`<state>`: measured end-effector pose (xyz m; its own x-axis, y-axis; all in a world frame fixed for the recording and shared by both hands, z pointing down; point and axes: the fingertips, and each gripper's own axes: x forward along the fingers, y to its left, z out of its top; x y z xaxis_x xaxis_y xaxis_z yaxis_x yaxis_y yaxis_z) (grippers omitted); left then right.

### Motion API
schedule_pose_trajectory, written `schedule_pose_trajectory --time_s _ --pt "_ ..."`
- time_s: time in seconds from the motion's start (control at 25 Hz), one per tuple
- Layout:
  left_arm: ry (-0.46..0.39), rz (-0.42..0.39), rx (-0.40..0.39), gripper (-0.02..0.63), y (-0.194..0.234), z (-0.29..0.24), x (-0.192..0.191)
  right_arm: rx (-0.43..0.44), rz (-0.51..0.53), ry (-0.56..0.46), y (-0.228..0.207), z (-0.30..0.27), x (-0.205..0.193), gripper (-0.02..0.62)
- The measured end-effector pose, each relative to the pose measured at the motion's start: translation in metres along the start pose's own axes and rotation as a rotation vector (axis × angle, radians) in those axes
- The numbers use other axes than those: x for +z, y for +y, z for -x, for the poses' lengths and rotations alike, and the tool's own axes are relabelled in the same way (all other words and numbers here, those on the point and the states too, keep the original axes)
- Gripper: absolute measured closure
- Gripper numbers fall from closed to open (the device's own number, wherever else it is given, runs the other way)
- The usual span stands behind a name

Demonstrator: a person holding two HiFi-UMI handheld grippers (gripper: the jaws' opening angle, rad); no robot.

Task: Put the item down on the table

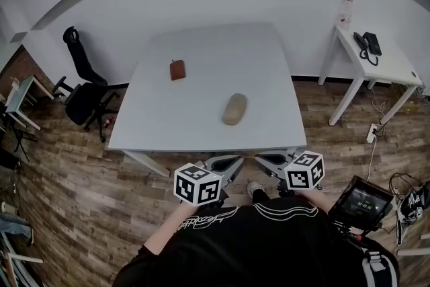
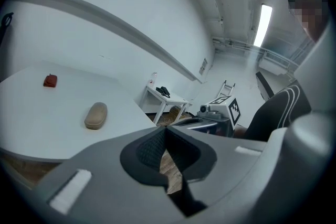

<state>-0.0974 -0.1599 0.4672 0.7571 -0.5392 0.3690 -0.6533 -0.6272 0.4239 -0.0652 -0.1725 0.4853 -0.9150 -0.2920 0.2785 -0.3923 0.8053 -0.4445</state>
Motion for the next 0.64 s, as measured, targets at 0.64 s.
schedule_pose_trajectory --time_s 0.64 --pt "0.012 -0.069 0.014 0.601 -0.022 0.001 -0.01 -0.003 0.013 -0.009 0.023 0.021 -0.008 0.591"
